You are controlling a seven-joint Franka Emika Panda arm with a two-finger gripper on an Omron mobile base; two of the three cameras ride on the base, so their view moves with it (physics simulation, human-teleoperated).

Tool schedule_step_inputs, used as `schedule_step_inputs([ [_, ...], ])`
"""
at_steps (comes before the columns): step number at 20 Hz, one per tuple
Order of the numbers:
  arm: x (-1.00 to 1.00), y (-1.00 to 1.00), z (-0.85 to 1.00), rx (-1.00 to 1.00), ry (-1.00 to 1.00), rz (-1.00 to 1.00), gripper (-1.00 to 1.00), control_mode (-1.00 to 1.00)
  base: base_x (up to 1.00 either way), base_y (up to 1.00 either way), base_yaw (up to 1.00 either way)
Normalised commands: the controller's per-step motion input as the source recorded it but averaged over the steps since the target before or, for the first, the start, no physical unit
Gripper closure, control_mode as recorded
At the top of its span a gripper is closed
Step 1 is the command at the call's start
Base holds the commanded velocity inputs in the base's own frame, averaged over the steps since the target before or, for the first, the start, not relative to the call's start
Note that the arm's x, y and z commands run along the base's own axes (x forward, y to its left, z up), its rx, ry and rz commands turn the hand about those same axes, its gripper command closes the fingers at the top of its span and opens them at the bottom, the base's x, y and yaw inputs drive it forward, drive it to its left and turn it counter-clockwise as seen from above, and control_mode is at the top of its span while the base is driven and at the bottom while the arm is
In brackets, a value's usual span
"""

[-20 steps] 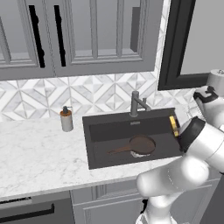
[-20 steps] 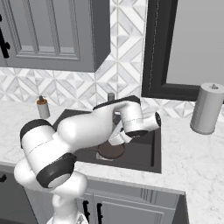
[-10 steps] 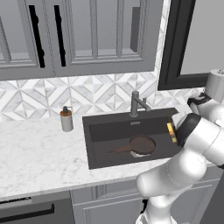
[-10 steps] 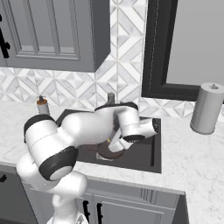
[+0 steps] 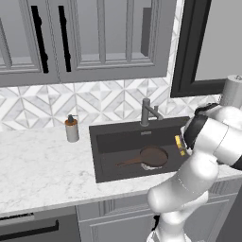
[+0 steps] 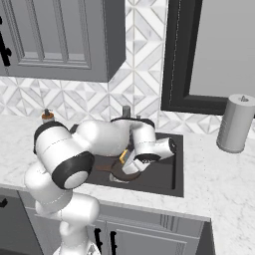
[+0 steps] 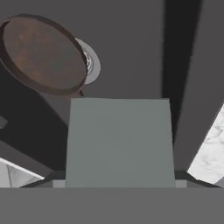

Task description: Pick the pan and sponge and place them into the sink. Then turn on the water.

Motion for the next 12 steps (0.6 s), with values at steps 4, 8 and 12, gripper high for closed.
schedule_step_inputs([
  [4,0.39,0.11,-0.12,0.00,0.00,0.00,1.00,-1.00,0.00,0.00,0.00],
  [8,0.36,0.10,-0.14,0.00,0.01,0.00,1.00,-1.00,0.00,0.00,0.00],
  [12,0.08,0.11,-0.22,0.00,0.00,0.00,1.00,-1.00,0.00,0.00,0.00],
])
